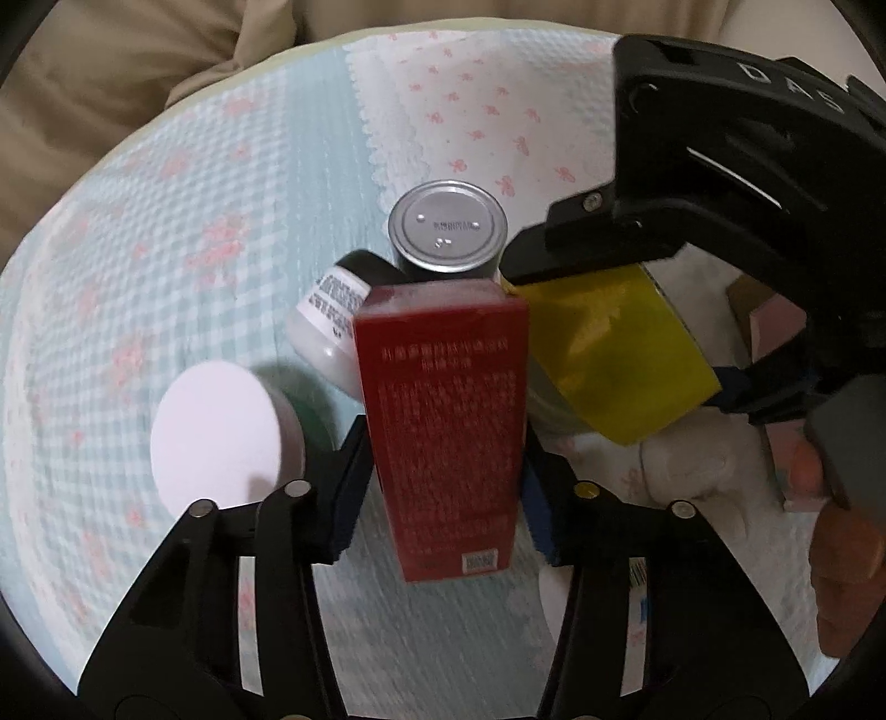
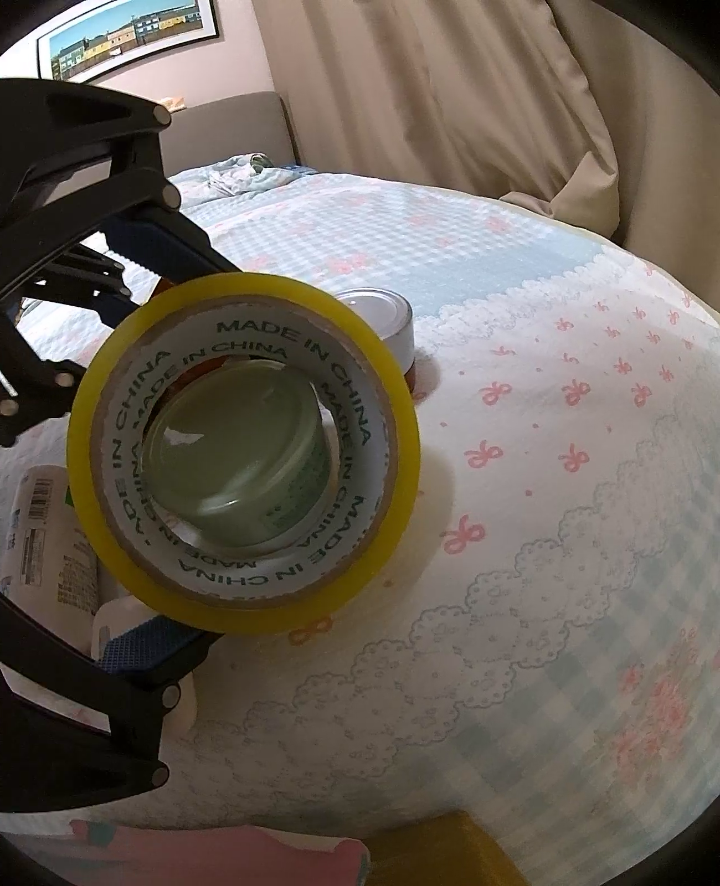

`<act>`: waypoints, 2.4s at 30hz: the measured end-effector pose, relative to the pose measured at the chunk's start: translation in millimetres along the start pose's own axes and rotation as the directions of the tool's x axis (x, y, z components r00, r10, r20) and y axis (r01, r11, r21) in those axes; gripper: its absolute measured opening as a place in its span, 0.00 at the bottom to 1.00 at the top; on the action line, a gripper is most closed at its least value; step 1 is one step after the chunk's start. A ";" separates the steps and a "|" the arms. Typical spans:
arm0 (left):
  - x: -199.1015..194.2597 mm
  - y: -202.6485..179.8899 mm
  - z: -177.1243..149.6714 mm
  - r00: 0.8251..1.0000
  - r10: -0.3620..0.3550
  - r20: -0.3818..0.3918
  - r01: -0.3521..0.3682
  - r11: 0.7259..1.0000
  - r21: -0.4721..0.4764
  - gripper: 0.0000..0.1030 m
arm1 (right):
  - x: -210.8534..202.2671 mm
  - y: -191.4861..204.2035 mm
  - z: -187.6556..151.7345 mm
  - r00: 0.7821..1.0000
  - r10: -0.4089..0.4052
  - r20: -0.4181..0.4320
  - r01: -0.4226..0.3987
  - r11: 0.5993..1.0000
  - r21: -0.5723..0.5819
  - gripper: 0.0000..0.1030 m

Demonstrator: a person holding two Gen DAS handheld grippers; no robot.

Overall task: Organize rigid objects
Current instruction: 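Lift the red box and tape roll and carry both toward the cardboard box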

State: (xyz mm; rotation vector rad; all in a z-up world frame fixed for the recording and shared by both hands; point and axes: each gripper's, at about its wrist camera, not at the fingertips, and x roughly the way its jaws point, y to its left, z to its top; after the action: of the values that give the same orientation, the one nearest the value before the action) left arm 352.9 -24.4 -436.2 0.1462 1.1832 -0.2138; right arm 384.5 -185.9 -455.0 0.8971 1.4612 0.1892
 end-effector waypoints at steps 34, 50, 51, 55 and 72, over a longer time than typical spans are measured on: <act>-147.7 16.6 -5.4 0.985 -0.044 0.164 0.057 0.996 -0.072 0.38 | -104.9 62.6 -62.4 0.971 -0.079 0.228 0.137 0.958 -0.252 0.93; -304.8 -42.0 -10.1 0.956 -0.126 0.264 0.140 0.990 -0.034 0.38 | -286.9 70.1 -141.1 0.904 -0.108 0.414 0.262 0.904 -0.336 0.93; -307.8 -51.0 -11.1 0.955 -0.130 0.266 0.144 0.989 -0.034 0.38 | -297.5 63.0 -140.9 0.899 -0.113 0.422 0.273 0.900 -0.340 0.93; -312.6 -89.5 -1.2 0.953 -0.140 0.268 0.157 0.986 -0.047 0.38 | -328.6 37.6 -136.7 0.888 -0.141 0.438 0.317 0.877 -0.361 0.93; -188.1 -226.8 49.9 0.977 -0.190 0.097 0.199 0.976 -0.089 0.38 | -338.9 -79.7 -60.5 0.862 -0.329 0.385 0.502 0.656 -0.564 0.93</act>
State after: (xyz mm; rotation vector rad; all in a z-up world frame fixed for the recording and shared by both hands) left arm 275.2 -239.0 -243.4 -0.0658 1.1179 -0.3303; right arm 244.3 -423.9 -234.7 -0.0133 1.1929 0.2074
